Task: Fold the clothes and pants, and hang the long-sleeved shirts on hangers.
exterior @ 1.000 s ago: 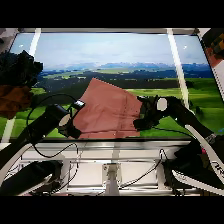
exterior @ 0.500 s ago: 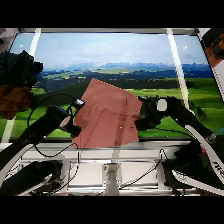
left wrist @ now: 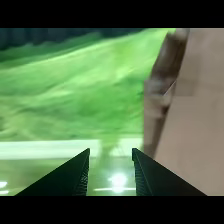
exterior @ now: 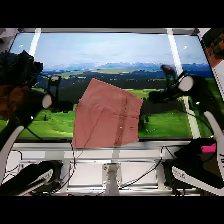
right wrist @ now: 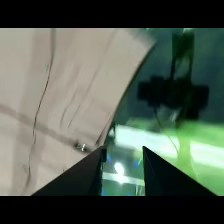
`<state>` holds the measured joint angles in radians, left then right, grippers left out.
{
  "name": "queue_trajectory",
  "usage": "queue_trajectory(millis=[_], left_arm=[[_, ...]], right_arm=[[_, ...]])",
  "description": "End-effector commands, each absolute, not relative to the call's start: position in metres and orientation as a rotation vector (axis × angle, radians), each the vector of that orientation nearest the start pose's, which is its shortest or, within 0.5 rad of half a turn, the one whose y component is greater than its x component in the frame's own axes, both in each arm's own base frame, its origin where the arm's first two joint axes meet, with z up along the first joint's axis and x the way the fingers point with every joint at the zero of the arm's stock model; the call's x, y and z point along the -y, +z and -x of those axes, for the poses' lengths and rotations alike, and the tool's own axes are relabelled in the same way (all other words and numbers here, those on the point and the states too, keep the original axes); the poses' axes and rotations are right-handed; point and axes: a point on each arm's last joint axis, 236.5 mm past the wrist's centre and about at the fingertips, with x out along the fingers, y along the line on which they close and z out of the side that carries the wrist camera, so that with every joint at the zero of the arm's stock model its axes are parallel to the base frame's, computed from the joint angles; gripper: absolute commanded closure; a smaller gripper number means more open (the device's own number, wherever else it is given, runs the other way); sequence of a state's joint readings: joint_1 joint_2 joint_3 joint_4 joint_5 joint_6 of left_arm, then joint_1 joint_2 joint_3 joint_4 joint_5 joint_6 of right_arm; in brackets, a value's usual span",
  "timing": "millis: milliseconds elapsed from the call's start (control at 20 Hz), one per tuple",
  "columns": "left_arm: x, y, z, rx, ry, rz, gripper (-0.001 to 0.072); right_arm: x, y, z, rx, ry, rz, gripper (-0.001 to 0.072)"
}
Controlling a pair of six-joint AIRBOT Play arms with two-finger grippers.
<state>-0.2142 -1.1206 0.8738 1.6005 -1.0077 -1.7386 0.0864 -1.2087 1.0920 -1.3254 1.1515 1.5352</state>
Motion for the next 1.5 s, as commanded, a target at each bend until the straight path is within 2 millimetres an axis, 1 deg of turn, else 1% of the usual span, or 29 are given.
queue_trajectory(millis=[0, 100, 150, 200, 250, 350, 400, 450, 500, 550, 600, 650, 700, 800, 900, 1000, 1050, 1150, 1250, 1450], left_arm=[[0.112, -0.005, -0.373, -1.202, -0.323, 0.298, 0.0417], [0.136, 0.002, -0.393, -1.219, -0.455, 0.332, 0.0416], [0.143, 0.0, -0.404, -1.242, -0.491, 0.316, 0.0417], [0.149, -0.003, -0.417, -1.26, -0.511, 0.309, 0.0416], [0.155, -0.006, -0.434, -1.259, -0.525, 0.299, 0.0411], [0.16, -0.01, -0.469, -1.223, -0.53, 0.296, 0.0406], [0.16, -0.011, -0.485, -1.201, -0.526, 0.295, 0.038], [0.16, -0.013, -0.498, -1.182, -0.52, 0.29, 0.0238], [0.16, -0.016, -0.507, -1.176, -0.518, 0.285, 0.0168], [0.159, -0.021, -0.514, -1.175, -0.516, 0.276, 0.0114], [0.159, -0.026, -0.52, -1.175, -0.515, 0.273, 0.0093], [0.16, -0.03, -0.524, -1.178, -0.515, 0.274, 0.0091], [0.16, -0.034, -0.528, -1.178, -0.514, 0.273, 0.0091], [0.156, -0.042, -0.536, -1.176, -0.507, 0.239, 0.0091], [0.151, -0.048, -0.543, -1.162, -0.522, 0.171, 0.0092], [0.149, -0.053, -0.547, -1.163, -0.514, 0.167, 0.0092], [0.148, -0.057, -0.547, -1.168, -0.512, 0.169, 0.0092], [0.148, -0.064, -0.547, -1.174, -0.512, 0.166, 0.0092], [0.148, -0.07, -0.546, -1.175, -0.533, 0.136, 0.0091], [0.148, -0.073, -0.546, -1.179, -0.533, 0.137, 0.009]], right_arm=[[-0.053, 0.05, -0.39, -1.14, 0.239, -0.256, 0.0452], [-0.064, 0.062, -0.395, -1.078, 0.358, -0.293, 0.0453], [-0.072, 0.066, -0.396, -1.052, 0.413, -0.31, 0.0452], [-0.082, 0.066, -0.393, -1.042, 0.468, -0.324, 0.0452], [-0.091, 0.059, -0.388, -1.053, 0.513, -0.338, 0.0453], [-0.107, 0.042, -0.376, -1.083, 0.584, -0.394, 0.0444], [-0.11, 0.032, -0.373, -1.095, 0.58, -0.425, 0.0375], [-0.106, 0.021, -0.375, -1.092, 0.547, -0.437, 0.0294], [-0.1, 0.013, -0.38, -1.077, 0.507, -0.43, 0.0281], [-0.092, 0.01, -0.387, -1.054, 0.469, -0.413, 0.0264], [-0.087, 0.01, -0.393, -1.032, 0.446, -0.405, 0.0265], [-0.083, 0.01, -0.398, -1.019, 0.413, -0.418, 0.0266], [-0.078, 0.006, -0.4, -1.03, 0.375, -0.434, 0.0266], [-0.071, -0.015, -0.393, -1.111, 0.321, -0.455, 0.0265], [-0.078, -0.032, -0.385, -1.182, 0.339, -0.496, 0.0263], [-0.088, -0.046, -0.382, -1.232, 0.354, -0.567, 0.0252], [-0.093, -0.053, -0.382, -1.256, 0.358, -0.612, 0.022], [-0.104, -0.065, -0.383, -1.292, 0.371, -0.714, 0.0215], [-0.116, -0.074, -0.381, -1.33, 0.387, -0.806, 0.0186], [-0.115, -0.096, -0.383, -1.363, 0.345, -0.847, 0.0187]])
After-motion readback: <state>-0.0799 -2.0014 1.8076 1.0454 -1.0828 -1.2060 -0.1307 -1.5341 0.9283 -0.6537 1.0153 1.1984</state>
